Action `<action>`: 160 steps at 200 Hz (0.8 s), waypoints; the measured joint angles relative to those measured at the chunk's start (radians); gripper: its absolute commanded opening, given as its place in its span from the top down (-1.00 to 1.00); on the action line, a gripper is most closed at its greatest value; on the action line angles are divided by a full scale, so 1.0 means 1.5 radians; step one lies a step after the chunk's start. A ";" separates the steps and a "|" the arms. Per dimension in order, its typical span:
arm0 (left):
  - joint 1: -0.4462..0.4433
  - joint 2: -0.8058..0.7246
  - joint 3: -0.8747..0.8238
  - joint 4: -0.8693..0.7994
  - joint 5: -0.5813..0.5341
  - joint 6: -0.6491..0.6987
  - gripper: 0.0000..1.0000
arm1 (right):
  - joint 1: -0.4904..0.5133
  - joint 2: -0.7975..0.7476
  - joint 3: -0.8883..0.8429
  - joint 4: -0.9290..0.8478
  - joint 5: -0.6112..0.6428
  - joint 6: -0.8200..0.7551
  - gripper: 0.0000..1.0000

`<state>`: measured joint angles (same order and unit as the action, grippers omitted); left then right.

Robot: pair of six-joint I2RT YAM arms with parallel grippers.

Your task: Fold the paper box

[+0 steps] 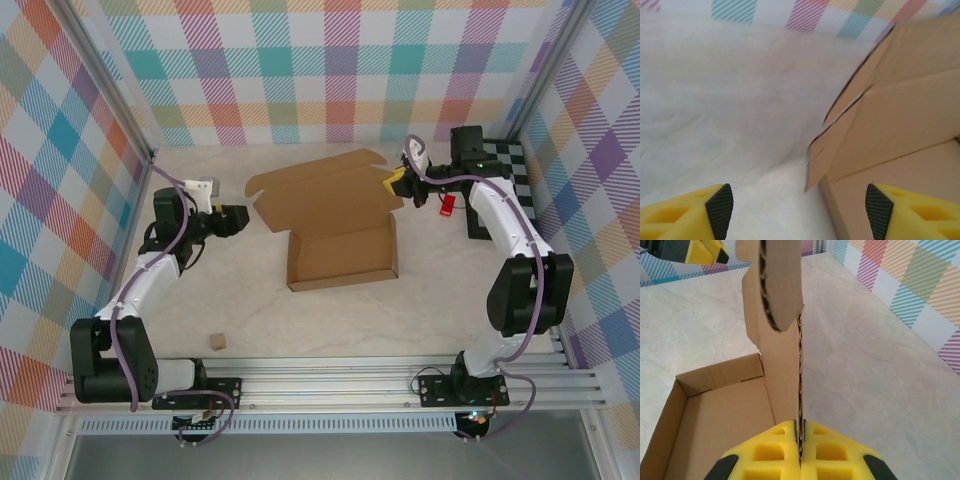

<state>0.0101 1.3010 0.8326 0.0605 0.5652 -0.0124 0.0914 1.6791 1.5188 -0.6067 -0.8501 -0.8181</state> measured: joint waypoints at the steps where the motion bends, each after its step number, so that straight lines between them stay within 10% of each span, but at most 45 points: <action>1: -0.001 0.000 0.000 0.002 0.001 0.001 -0.46 | 0.000 0.000 0.000 0.000 0.000 0.000 1.00; 160: -0.087 0.194 0.024 0.052 0.001 0.071 0.05 | 0.000 0.000 0.001 -0.010 -0.018 0.000 1.00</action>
<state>-0.1207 1.5917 0.8688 0.1390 0.5663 0.0948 0.0914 1.6791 1.5196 -0.6224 -0.8768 -0.8181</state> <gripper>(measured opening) 0.486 0.040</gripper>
